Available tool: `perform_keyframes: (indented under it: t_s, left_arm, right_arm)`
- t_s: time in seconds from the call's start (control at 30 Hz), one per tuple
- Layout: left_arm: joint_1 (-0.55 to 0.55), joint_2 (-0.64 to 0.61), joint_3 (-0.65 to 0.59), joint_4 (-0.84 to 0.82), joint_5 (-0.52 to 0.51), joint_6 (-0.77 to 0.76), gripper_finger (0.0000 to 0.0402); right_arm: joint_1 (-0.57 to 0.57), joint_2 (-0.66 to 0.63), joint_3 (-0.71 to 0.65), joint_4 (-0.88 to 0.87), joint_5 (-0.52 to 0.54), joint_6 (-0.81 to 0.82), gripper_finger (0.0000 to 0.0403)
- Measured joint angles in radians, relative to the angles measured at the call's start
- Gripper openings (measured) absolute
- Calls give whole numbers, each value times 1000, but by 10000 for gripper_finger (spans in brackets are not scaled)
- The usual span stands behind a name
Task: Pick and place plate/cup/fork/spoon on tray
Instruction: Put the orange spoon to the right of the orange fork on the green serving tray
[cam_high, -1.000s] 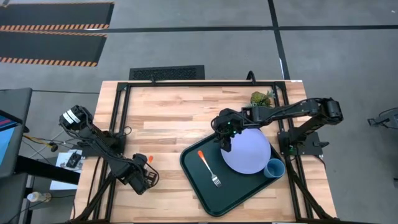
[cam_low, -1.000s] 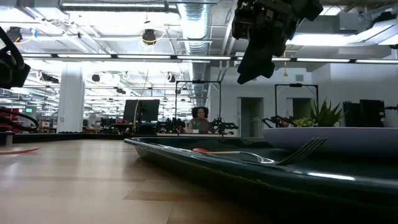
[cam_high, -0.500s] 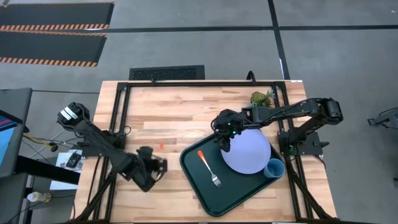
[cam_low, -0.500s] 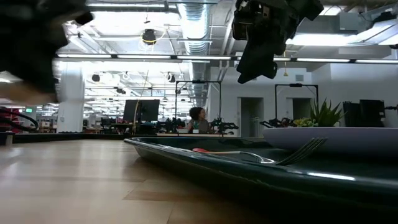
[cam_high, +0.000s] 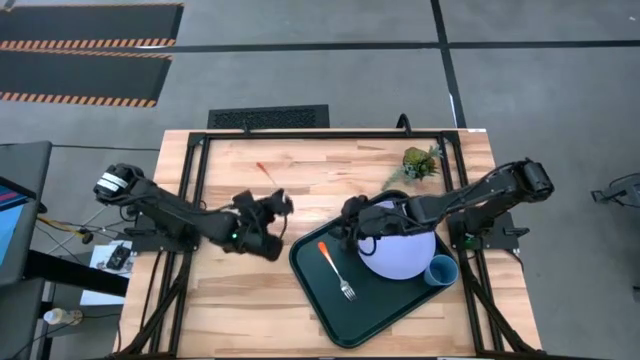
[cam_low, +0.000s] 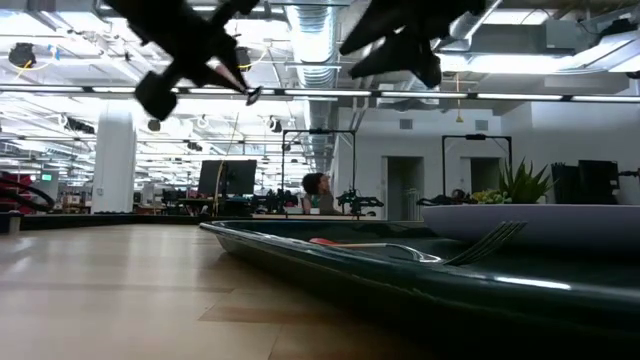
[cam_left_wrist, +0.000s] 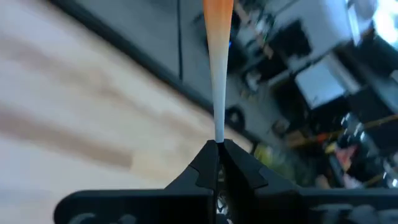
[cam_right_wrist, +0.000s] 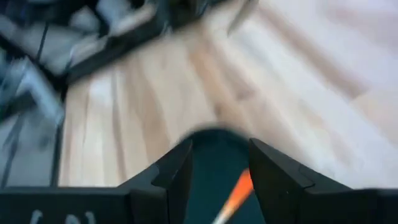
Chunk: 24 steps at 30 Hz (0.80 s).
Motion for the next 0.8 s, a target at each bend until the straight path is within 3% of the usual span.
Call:
perform_keyframes:
  t_s: [0.13,0.27,0.5,0.8]
  left_arm:
    - [54,0,0,231,-24,219,0]
    - [92,0,0,449,61,528,0]
    - [144,0,0,699,160,864,0]
    - [156,1,0,776,234,927,0]
  right_arm:
    - [25,0,0,67,178,15,170]
    - [18,0,0,118,276,8,161]
    - [-33,3,0,141,264,8,153]
    - [-91,3,0,162,218,8,162]
